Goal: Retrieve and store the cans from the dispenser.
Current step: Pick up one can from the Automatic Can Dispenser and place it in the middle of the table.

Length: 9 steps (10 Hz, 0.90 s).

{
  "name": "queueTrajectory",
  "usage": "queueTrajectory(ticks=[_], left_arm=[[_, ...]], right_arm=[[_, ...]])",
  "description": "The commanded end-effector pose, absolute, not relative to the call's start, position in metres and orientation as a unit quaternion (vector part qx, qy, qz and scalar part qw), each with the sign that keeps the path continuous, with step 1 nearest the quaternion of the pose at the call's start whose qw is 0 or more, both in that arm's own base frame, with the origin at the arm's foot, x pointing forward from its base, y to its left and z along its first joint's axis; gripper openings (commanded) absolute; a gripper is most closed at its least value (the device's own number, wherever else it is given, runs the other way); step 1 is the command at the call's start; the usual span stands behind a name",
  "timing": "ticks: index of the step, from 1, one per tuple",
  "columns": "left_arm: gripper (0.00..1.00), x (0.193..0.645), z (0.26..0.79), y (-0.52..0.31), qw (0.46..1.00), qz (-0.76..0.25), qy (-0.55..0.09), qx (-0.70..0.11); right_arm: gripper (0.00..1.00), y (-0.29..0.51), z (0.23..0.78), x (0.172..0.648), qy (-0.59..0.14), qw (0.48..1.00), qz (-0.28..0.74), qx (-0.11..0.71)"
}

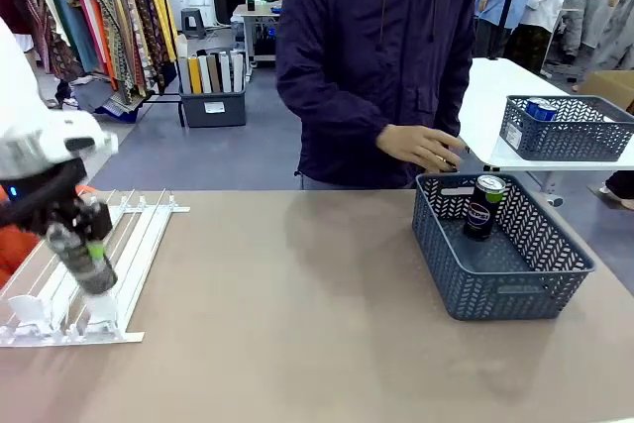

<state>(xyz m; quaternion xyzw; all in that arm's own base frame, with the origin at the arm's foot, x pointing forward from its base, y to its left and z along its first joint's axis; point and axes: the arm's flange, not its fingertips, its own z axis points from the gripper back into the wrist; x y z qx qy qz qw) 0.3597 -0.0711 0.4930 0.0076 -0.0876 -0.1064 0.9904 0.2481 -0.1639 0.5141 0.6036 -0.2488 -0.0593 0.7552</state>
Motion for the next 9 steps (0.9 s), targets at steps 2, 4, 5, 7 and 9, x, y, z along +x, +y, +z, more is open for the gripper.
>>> queueTrajectory(ticks=[2,4,5,7,9], left_arm=[[0.00,0.335,0.581,-0.082,0.972,-0.151,-0.180,-0.011],[0.00,0.322,0.597,-0.077,0.969,-0.154,-0.190,-0.021],[0.00,0.319,0.596,-0.072,0.971,-0.157,-0.179,-0.035],[0.00,0.318,0.605,-0.084,0.970,-0.147,-0.192,-0.010],[0.00,0.318,0.605,-0.084,0.970,-0.147,-0.192,-0.010]], right_arm=[[1.00,-0.163,0.518,0.251,-0.261,0.745,-0.055,0.611],[1.00,-0.163,0.518,0.251,-0.261,0.745,-0.055,0.611],[1.00,-0.163,0.518,0.251,-0.261,0.745,-0.055,0.611],[1.00,-0.163,0.518,0.251,-0.261,0.745,-0.055,0.611],[1.00,-0.163,0.518,0.251,-0.261,0.745,-0.055,0.611]])
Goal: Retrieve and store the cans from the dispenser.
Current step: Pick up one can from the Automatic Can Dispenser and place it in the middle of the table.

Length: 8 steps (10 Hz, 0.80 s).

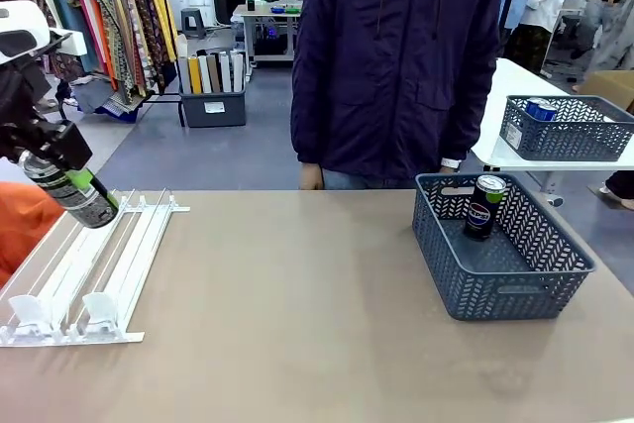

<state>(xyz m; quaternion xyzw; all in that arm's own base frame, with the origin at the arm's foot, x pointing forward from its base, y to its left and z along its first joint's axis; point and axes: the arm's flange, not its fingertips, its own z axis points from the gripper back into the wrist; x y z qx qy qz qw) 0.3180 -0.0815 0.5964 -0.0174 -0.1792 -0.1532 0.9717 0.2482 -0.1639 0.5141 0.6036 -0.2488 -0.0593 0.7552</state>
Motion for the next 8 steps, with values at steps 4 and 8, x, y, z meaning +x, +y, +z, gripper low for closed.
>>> queueTrajectory(ticks=[4,8], left_arm=[[0.00,0.354,0.592,-0.148,0.973,-0.150,-0.167,-0.050],[0.00,0.434,0.522,-0.368,0.955,-0.275,-0.107,-0.010]], right_arm=[[1.00,-0.163,0.518,0.251,-0.261,0.745,-0.055,0.611],[1.00,-0.163,0.518,0.251,-0.261,0.745,-0.055,0.611]])
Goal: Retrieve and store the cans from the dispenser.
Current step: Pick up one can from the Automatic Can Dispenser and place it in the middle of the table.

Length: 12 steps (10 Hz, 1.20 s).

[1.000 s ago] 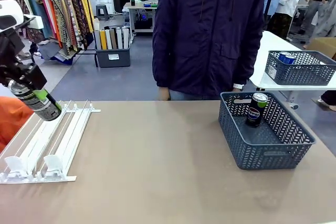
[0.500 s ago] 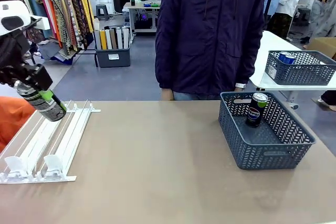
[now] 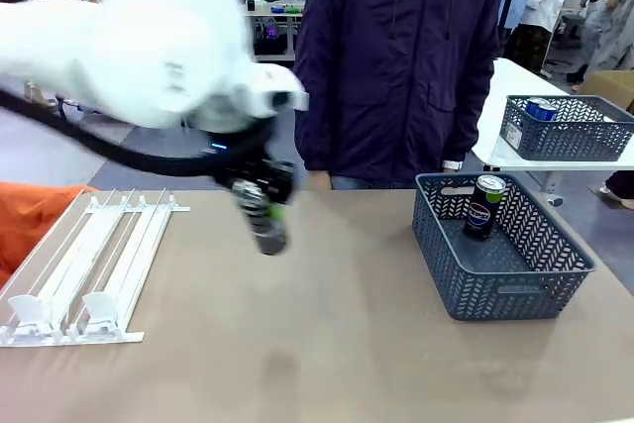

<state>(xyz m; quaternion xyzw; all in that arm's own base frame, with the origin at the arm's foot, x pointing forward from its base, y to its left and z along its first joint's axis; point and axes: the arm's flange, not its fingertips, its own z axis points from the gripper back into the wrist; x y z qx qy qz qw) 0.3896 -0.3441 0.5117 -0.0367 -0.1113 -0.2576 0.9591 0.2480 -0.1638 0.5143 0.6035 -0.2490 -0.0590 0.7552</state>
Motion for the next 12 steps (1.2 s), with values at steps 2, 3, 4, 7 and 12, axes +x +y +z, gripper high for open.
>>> queueTrajectory(ticks=[2,3,4,7,12], left_arm=[[0.00,0.446,0.469,-0.435,0.950,-0.297,-0.098,0.016],[0.00,0.448,0.450,-0.446,0.950,-0.300,-0.084,0.025],[0.00,0.449,0.436,-0.448,0.949,-0.304,-0.073,0.029],[0.00,0.444,0.416,-0.442,0.951,-0.305,-0.047,0.031],[1.00,0.446,0.415,-0.444,0.948,-0.315,-0.041,0.023]], right_arm=[[1.00,-0.163,0.518,0.251,-0.261,0.745,-0.055,0.611],[1.00,-0.163,0.518,0.251,-0.261,0.745,-0.055,0.611],[1.00,-0.163,0.518,0.251,-0.261,0.745,-0.055,0.611],[1.00,-0.163,0.518,0.251,-0.261,0.745,-0.055,0.611],[1.00,-0.163,0.518,0.251,-0.261,0.745,-0.055,0.611]])
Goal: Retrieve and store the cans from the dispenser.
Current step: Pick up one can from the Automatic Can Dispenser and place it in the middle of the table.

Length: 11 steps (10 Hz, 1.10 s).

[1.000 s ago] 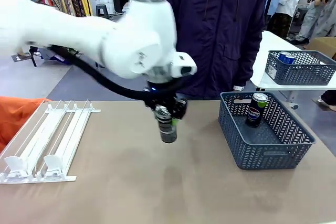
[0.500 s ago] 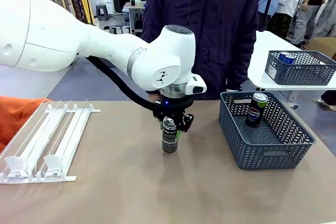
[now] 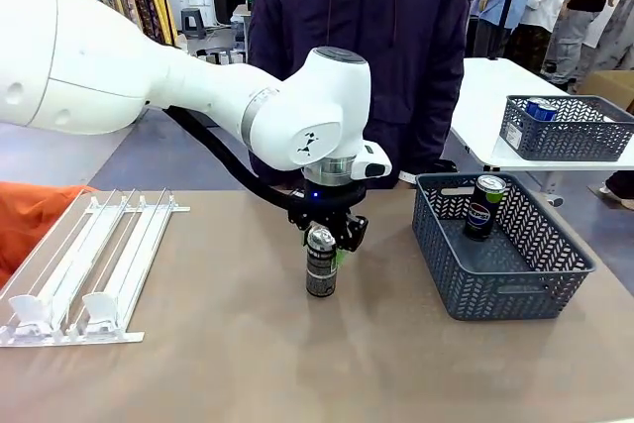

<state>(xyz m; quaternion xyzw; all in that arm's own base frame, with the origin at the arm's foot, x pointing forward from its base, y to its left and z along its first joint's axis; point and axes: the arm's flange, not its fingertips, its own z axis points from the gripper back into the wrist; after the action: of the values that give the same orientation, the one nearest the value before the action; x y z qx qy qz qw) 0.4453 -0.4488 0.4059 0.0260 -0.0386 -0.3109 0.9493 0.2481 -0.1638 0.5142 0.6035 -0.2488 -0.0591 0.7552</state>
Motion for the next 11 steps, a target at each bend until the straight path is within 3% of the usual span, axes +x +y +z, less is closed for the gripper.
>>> queueTrajectory(ticks=[1,4,6,9,11], left_arm=[[1.00,0.447,0.420,-0.442,0.949,-0.311,-0.043,0.020],[1.00,0.415,0.504,-0.403,0.946,-0.301,-0.121,-0.006],[1.00,0.387,0.558,-0.341,0.951,-0.278,-0.131,-0.040],[1.00,0.368,0.602,-0.203,0.959,-0.174,-0.161,-0.154],[1.00,0.361,0.607,-0.097,0.935,-0.127,-0.160,-0.289]], right_arm=[[1.00,-0.163,0.518,0.251,-0.261,0.745,-0.055,0.611],[1.00,-0.163,0.518,0.251,-0.261,0.745,-0.055,0.611],[1.00,-0.163,0.518,0.251,-0.261,0.745,-0.055,0.611],[1.00,-0.163,0.518,0.251,-0.261,0.745,-0.055,0.611],[1.00,-0.163,0.518,0.251,-0.261,0.745,-0.055,0.611]])
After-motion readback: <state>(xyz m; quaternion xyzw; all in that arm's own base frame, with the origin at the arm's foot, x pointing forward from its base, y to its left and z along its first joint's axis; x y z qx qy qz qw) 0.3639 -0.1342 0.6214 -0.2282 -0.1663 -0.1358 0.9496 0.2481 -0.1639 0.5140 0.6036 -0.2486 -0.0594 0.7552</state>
